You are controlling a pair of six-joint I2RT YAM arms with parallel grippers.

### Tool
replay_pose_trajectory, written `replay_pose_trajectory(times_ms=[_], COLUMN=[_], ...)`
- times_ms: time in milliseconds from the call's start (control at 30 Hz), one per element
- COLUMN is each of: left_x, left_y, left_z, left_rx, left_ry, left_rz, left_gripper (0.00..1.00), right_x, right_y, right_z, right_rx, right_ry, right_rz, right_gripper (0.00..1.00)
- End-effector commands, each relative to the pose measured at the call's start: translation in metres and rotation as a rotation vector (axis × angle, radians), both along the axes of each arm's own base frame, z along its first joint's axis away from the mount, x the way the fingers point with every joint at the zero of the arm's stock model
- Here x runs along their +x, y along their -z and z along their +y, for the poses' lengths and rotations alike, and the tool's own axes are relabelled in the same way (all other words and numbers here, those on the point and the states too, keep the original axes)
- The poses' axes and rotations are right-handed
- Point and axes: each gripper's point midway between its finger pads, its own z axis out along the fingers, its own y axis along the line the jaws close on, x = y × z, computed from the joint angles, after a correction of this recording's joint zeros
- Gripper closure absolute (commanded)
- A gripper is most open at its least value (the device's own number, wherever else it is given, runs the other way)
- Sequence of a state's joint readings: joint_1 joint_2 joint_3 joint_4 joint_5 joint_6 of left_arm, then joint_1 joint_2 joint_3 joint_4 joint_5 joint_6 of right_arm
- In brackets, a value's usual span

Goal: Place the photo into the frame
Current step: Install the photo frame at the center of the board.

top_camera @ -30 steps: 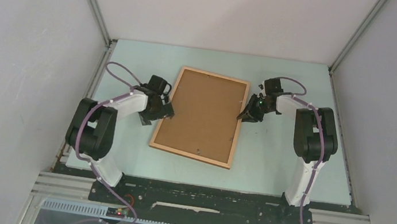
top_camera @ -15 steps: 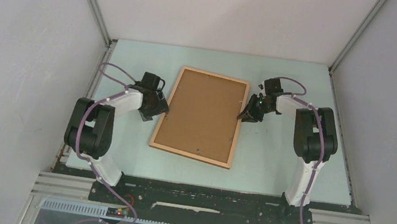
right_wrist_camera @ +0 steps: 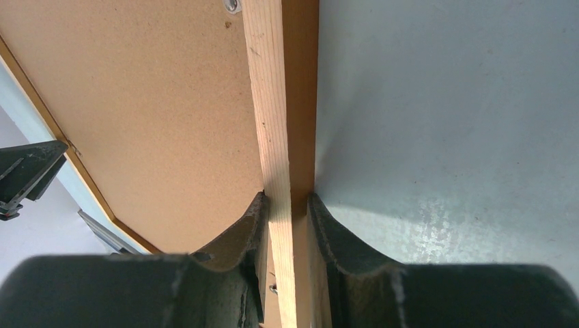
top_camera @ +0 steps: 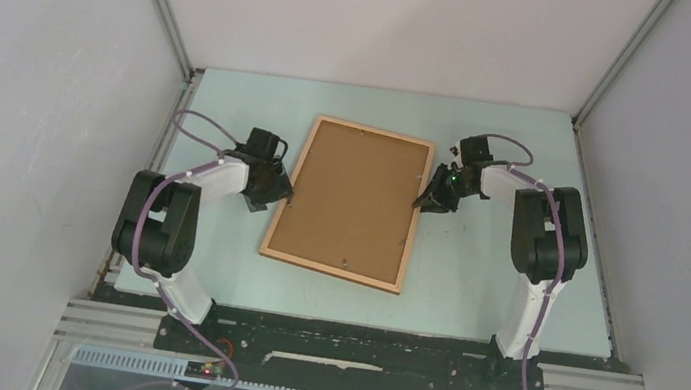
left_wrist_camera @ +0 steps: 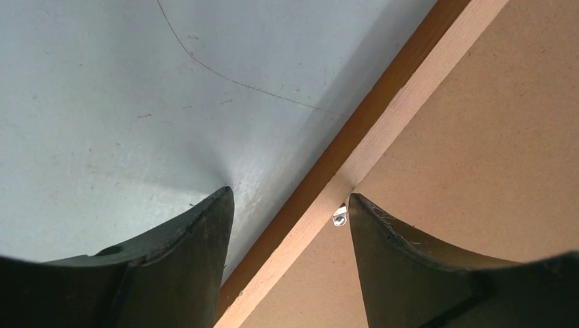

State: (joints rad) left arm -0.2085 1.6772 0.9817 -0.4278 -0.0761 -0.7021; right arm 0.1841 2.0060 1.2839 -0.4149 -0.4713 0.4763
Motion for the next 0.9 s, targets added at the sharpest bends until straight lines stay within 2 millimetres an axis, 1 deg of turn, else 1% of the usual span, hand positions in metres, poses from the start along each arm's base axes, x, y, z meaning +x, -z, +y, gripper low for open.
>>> replay_pose_trajectory(times_ms=[0, 167, 367, 633, 867], left_x=[-0.0080, -0.0110, -0.0129, -0.0158, -0.0171], left_y=[0.0066, 0.0068, 0.0042, 0.0070, 0.0109], left_z=[0.0048, 0.0062, 0.0095, 0.0096, 0.0054], left_rx=[0.037, 0.057, 0.126, 0.143, 0.152], left_ry=[0.019, 0.029, 0.062, 0.081, 0.122], left_rz=[0.013, 0.016, 0.025, 0.041, 0.062], left_gripper=[0.29, 0.29, 0.28, 0.23, 0.20], right_x=[0.0022, 0.0028, 0.0024, 0.0024, 0.0022], right_y=[0.0046, 0.0040, 0.0035, 0.0038, 0.0039], right_z=[-0.0018, -0.0019, -0.0020, -0.0017, -0.0019], right_rx=[-0.023, -0.022, -0.023, -0.023, -0.022], right_ry=[-0.006, -0.005, -0.005, -0.007, -0.006], right_rz=[0.007, 0.004, 0.005, 0.005, 0.006], right_gripper=[0.86, 0.86, 0.86, 0.86, 0.86])
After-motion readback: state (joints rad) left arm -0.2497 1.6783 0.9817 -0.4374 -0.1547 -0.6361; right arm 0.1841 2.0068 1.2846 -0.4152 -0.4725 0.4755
